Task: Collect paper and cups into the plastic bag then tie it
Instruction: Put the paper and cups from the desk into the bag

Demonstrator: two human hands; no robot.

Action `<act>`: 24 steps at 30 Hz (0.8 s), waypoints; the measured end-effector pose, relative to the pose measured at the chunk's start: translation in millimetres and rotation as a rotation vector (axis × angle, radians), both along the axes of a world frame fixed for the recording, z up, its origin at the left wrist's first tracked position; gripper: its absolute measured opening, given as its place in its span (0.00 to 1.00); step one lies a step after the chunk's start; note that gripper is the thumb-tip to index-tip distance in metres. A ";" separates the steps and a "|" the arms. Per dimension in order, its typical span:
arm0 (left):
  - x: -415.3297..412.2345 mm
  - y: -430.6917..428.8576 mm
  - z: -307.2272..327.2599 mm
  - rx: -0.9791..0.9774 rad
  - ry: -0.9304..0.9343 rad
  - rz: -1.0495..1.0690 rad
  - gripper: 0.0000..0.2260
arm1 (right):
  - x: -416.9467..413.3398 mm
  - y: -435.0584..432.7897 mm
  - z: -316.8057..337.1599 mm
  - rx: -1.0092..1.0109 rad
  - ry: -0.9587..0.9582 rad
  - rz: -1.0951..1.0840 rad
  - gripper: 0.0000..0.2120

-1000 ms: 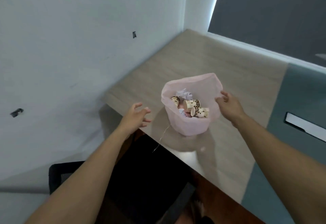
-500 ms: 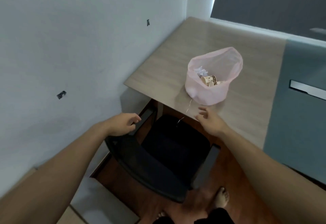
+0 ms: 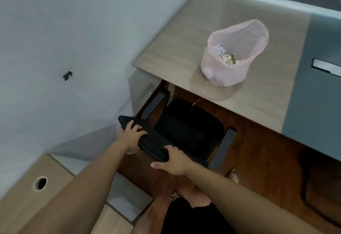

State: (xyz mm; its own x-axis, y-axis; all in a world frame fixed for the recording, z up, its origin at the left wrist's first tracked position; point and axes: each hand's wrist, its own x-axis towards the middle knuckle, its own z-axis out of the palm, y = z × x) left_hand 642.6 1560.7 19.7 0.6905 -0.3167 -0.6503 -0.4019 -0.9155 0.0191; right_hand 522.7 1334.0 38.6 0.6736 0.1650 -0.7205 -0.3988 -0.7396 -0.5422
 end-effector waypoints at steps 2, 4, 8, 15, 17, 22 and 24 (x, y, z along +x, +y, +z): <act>-2.2 -2.8 -1.0 -0.009 -0.059 -0.006 0.34 | -12.1 6.7 -12.7 -0.173 -0.026 0.025 0.50; -4.3 -0.9 -5.3 -0.010 -0.103 -0.005 0.32 | -21.9 7.8 -19.0 -0.249 -0.050 0.038 0.44; -4.7 -0.7 -12.1 0.019 -0.194 -0.002 0.31 | -19.3 1.6 -23.1 -0.297 -0.183 0.120 0.39; 12.4 -18.4 -9.7 0.057 -0.216 -0.020 0.29 | -1.2 -14.6 -29.3 -0.306 -0.237 0.165 0.42; 21.1 -25.2 -8.0 0.056 -0.211 -0.024 0.29 | 6.6 -20.9 -28.4 -0.311 -0.252 0.158 0.42; 48.6 -52.7 -4.4 0.047 -0.205 -0.034 0.29 | 30.4 -47.2 -27.8 -0.340 -0.287 0.132 0.41; 58.9 -66.5 -3.9 0.033 -0.218 -0.032 0.29 | 40.2 -60.8 -28.1 -0.362 -0.309 0.121 0.41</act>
State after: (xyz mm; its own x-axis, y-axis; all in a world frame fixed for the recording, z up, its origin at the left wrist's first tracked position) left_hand 701.5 1494.2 15.9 0.8057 -0.3213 -0.4976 -0.4219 -0.9009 -0.1015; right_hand 562.9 1273.3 10.5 0.8565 0.0316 -0.5152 -0.1588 -0.9335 -0.3214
